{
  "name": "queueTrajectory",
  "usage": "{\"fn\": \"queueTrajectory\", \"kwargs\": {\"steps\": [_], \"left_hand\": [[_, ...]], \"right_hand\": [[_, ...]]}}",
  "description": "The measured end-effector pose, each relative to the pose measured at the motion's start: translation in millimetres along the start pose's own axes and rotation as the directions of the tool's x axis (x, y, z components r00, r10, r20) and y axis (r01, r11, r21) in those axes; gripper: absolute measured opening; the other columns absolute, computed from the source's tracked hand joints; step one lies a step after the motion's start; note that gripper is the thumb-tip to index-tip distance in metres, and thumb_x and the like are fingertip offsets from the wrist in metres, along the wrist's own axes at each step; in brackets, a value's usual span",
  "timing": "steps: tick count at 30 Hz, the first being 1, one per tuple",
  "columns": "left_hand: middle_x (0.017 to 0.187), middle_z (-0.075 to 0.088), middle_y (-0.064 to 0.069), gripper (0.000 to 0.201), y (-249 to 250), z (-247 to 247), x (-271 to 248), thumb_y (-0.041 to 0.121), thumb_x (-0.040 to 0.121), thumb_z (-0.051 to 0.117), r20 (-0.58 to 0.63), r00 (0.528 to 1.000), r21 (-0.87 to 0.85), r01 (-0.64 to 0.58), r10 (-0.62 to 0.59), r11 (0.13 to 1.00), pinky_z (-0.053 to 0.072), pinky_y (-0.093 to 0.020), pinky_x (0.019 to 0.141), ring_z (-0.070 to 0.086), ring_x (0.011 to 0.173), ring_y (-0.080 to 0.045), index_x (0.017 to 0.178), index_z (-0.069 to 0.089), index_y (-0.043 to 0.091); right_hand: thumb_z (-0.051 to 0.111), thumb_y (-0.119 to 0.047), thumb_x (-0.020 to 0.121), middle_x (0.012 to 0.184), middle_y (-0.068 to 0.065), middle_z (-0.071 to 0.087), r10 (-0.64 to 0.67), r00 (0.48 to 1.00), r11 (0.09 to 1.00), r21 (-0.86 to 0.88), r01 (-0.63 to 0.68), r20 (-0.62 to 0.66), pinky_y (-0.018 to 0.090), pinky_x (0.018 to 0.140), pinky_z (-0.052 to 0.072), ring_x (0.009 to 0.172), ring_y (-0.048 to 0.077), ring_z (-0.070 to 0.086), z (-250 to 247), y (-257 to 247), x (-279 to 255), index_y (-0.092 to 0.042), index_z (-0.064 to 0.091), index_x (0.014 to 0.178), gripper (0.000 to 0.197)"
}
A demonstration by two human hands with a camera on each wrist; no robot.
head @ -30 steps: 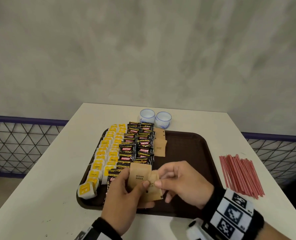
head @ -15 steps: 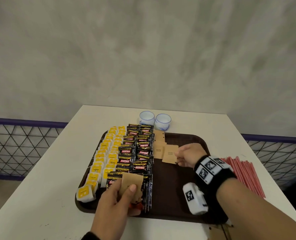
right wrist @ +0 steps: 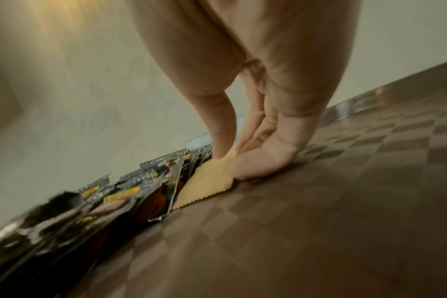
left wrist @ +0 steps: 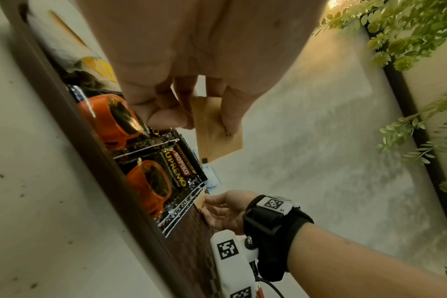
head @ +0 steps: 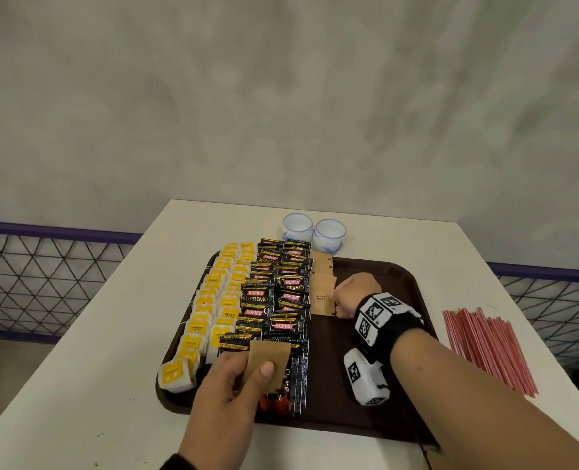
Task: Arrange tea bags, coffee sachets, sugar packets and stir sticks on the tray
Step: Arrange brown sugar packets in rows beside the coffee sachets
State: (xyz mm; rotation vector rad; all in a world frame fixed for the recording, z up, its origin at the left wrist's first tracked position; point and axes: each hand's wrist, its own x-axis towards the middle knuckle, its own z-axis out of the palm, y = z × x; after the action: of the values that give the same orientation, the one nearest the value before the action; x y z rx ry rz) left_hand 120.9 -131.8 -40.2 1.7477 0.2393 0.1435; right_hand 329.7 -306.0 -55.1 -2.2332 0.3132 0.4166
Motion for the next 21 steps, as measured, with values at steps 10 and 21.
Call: {"fn": "queueTrajectory", "kwargs": {"steps": [10, 21], "left_hand": [[0.092, 0.065, -0.011, 0.015, 20.3, 13.5, 8.5, 0.006, 0.08, 0.068, 0.055, 0.997, -0.102, 0.059, -0.054, 0.993, 0.058, -0.027, 0.059, 0.069, 0.077, -0.011, 0.089, 0.057, 0.01], [0.125, 0.05, 0.009, 0.033, -27.0, 29.6, -10.0, 0.025, 0.098, 0.043, 0.447, 0.861, 0.459, 0.012, -0.243, 0.888, 0.038, -0.01, 0.093, 0.045, 0.125, -0.009, 0.131, 0.047, 0.027]], "right_hand": [[0.072, -0.023, 0.079, 0.088, 0.007, 0.066, -0.458, 0.719, 0.835, 0.531, 0.145, 0.524, 0.029, 0.061, 0.058, 0.075, 0.019, 0.063, -19.8, 7.7, -126.0, -0.012, 0.065, 0.1, 0.024], [0.07, 0.0, 0.081, 0.062, 0.008, 0.06, -0.175, 0.984, 0.973, 0.158, 0.171, 0.017, 0.037, 0.063, 0.056, 0.054, 0.019, 0.057, -32.6, 31.0, -57.7, -0.008, 0.055, 0.074, 0.018]]}}
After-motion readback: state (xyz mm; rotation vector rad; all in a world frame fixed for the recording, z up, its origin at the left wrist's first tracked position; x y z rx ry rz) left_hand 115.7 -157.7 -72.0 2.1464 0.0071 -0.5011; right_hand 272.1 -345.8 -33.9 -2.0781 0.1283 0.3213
